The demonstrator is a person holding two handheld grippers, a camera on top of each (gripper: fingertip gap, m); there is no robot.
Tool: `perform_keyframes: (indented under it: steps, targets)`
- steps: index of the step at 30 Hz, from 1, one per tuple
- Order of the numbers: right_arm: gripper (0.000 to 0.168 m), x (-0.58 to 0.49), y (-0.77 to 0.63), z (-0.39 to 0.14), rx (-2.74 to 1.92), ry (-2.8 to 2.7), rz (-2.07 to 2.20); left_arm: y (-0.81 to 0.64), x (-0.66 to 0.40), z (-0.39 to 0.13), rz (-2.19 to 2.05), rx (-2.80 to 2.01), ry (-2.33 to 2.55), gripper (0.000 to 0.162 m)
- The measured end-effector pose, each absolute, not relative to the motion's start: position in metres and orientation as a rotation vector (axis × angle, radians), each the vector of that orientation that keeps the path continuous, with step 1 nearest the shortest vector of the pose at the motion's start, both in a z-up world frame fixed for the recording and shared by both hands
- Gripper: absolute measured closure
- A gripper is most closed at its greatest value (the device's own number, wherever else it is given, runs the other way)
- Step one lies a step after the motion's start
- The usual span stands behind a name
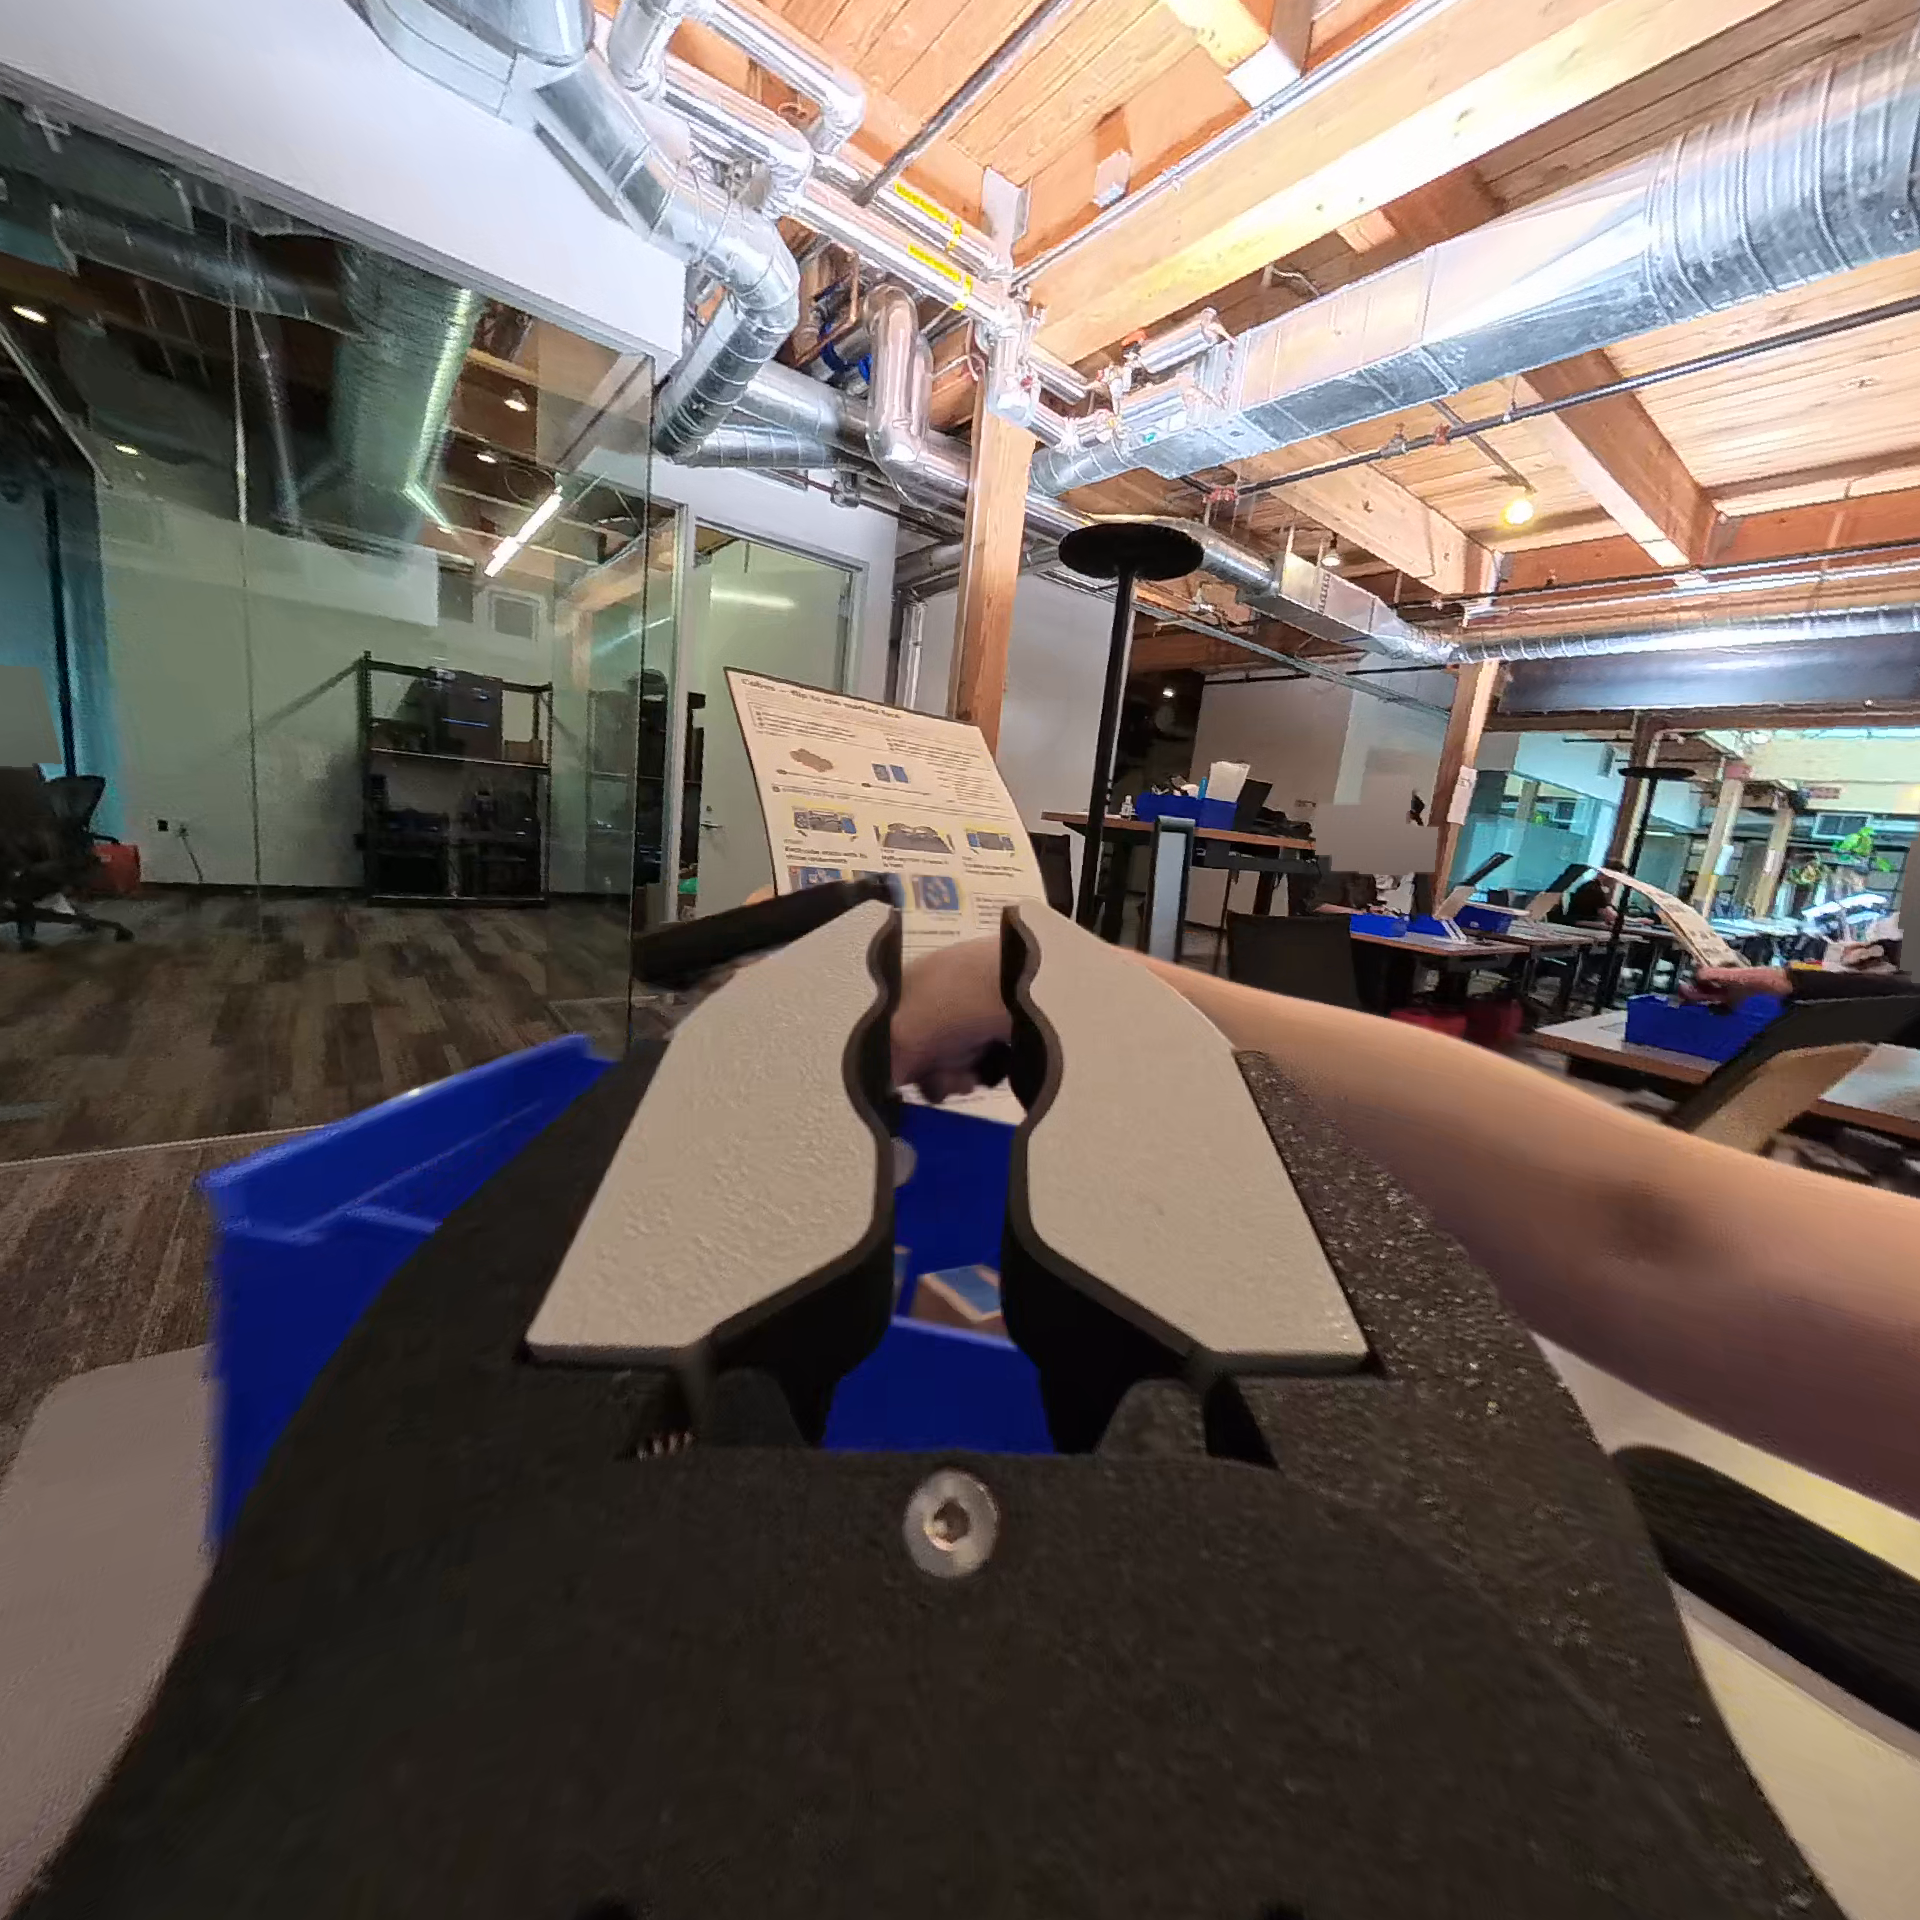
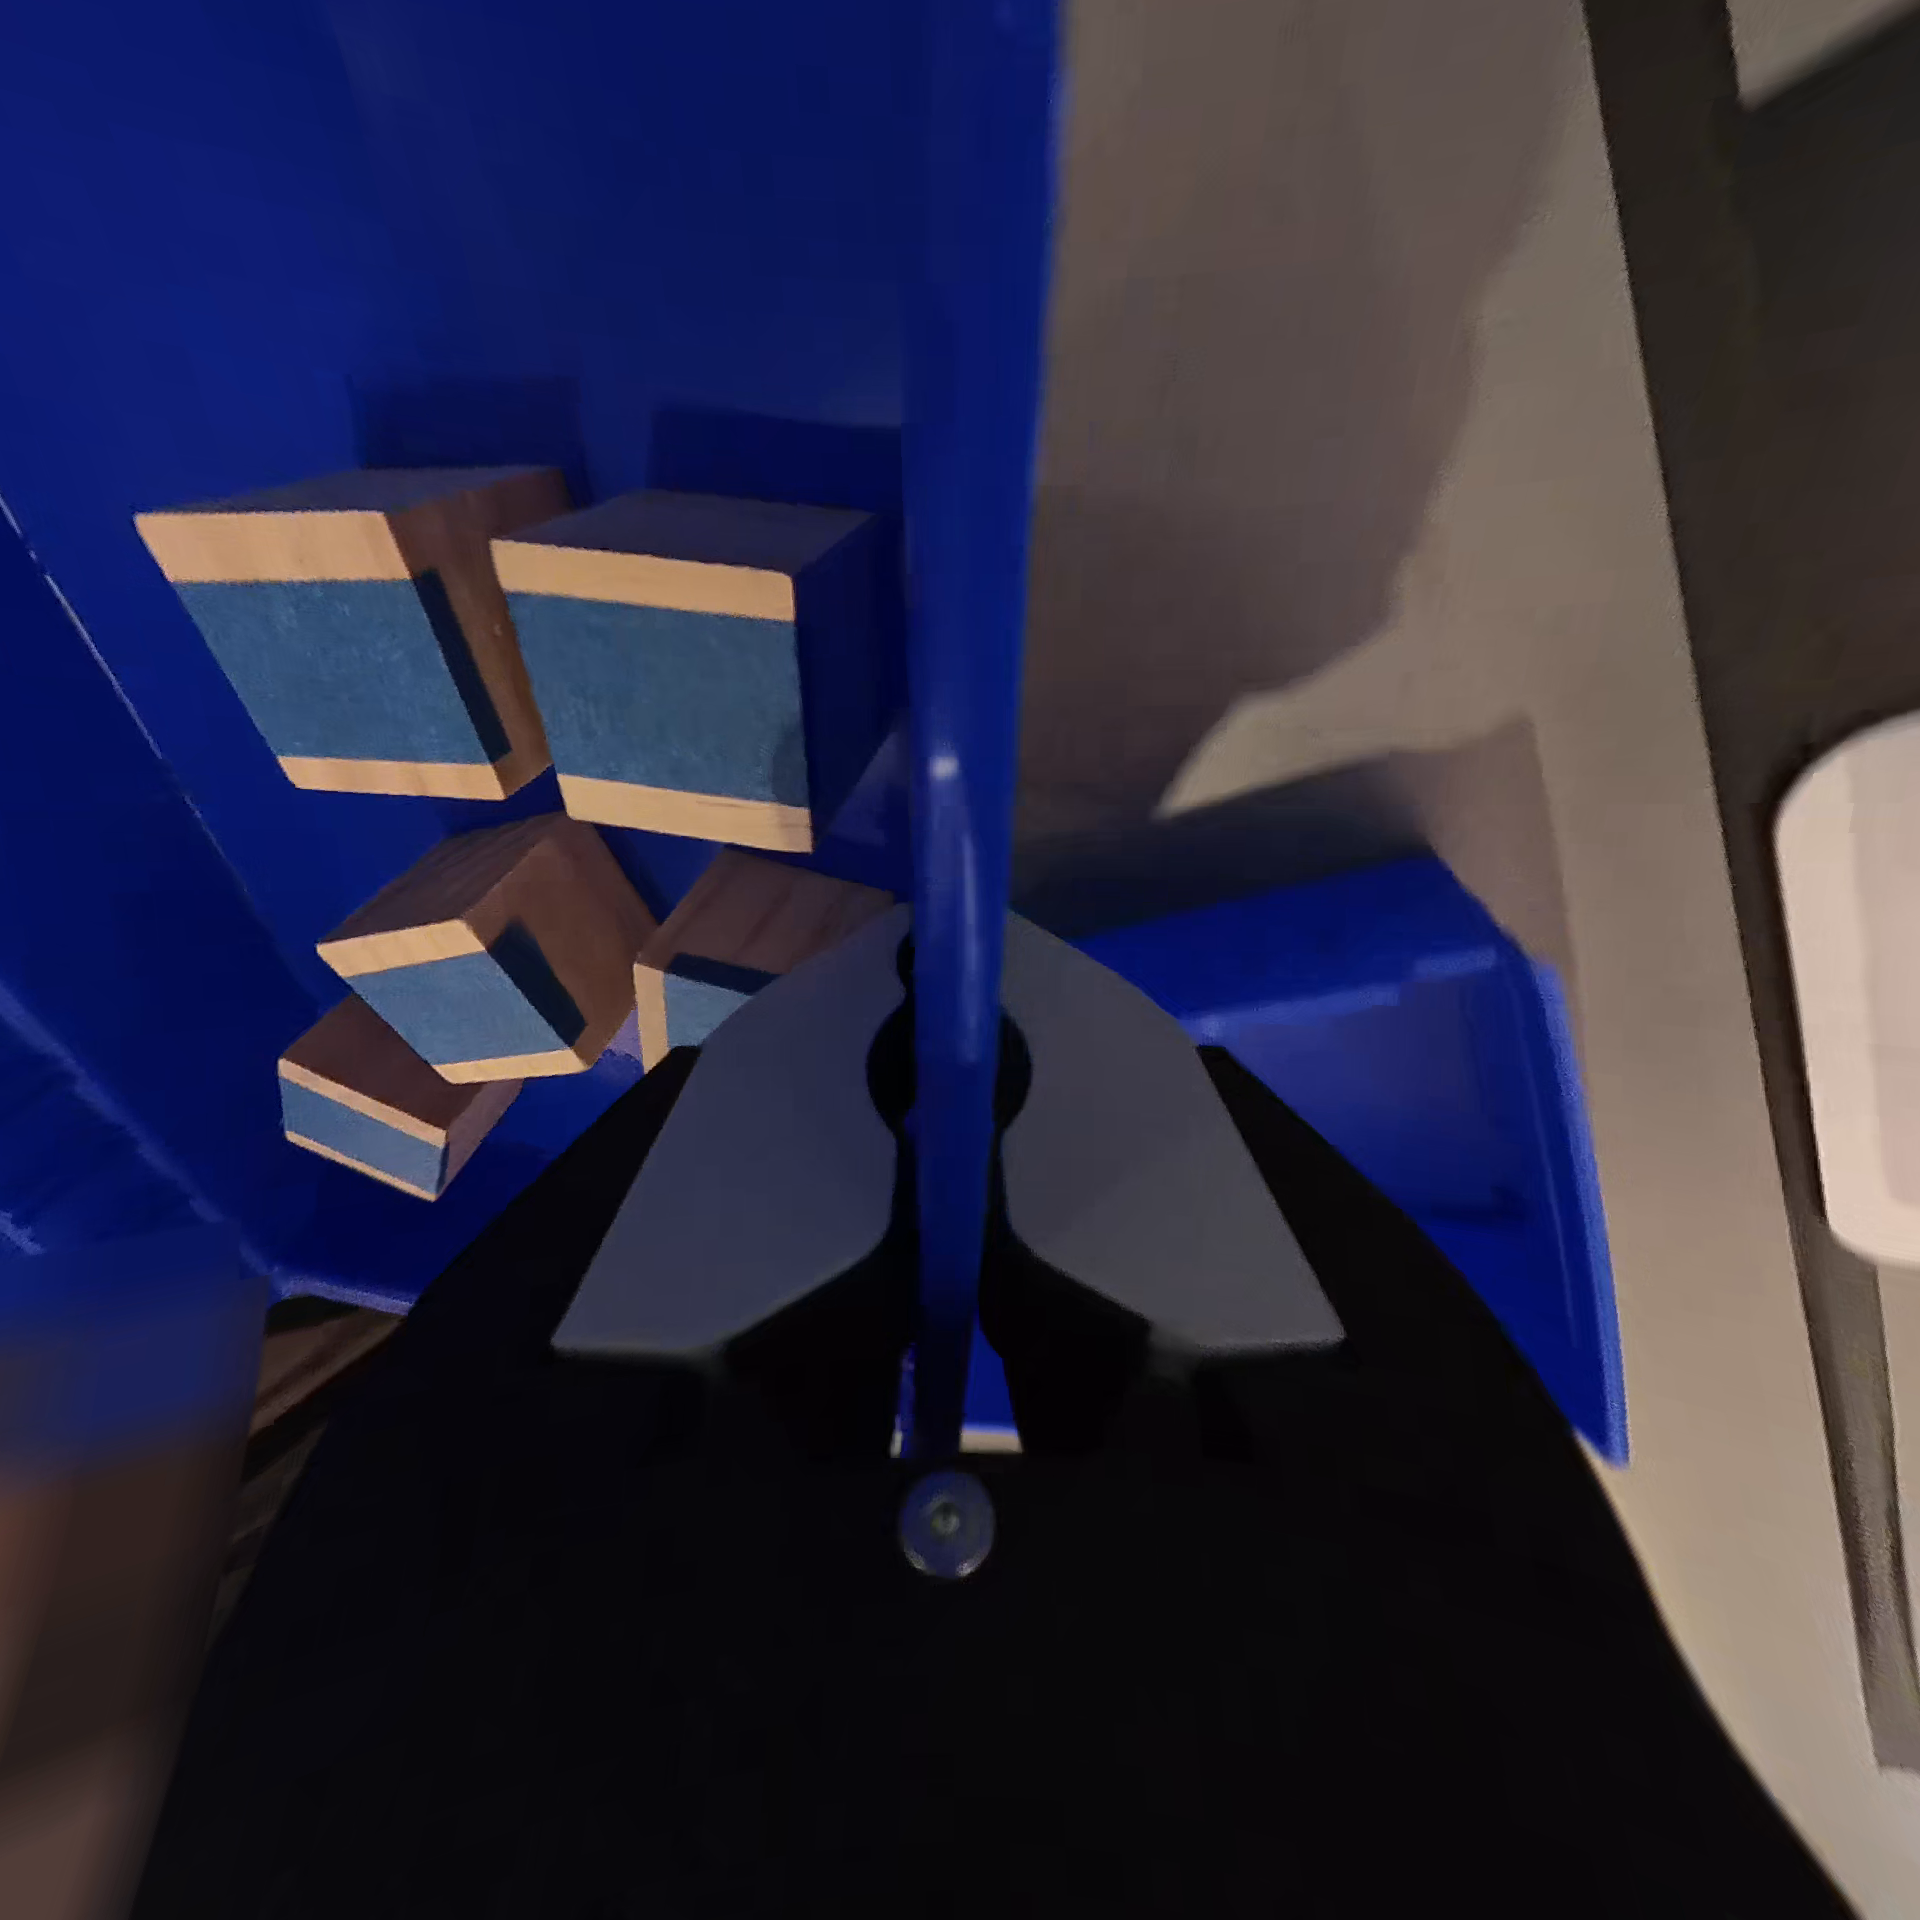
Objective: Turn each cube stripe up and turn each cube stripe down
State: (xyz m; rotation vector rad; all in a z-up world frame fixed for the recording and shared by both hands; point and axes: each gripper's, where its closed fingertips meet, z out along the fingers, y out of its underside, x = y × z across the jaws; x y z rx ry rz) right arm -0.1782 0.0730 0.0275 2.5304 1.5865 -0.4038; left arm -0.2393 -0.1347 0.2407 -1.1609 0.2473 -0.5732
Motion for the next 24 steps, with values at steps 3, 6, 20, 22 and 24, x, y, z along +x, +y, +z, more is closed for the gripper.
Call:
perform_keyframes:
  steps: [3, 6, 20, 22, 24]
  targets:
    - [0.162, -0.224, 0.072, 0.010, 2.501, 1.611, -0.454, -0.139, -0.236, 0.237, -0.613, -1.184, 0.269, 0.144]
    - [0.162, -0.255, 0.075, -0.015, 2.503, 1.602, -0.465, -0.141, -0.242, 0.239, -0.594, -1.168, 0.246, 0.144]
    - [0.160, -0.274, 0.083, -0.130, 2.558, 1.430, -0.311, -0.140, -0.233, 0.237, -0.640, -1.176, 0.302, 0.143]
    - [0.160, -0.273, 0.085, -0.134, 2.573, 1.432, -0.291, -0.140, -0.235, 0.238, -0.642, -1.167, 0.295, 0.143]
    - [0.160, -0.271, 0.086, -0.136, 2.591, 1.426, -0.272, -0.142, -0.236, 0.240, -0.653, -1.151, 0.290, 0.143]
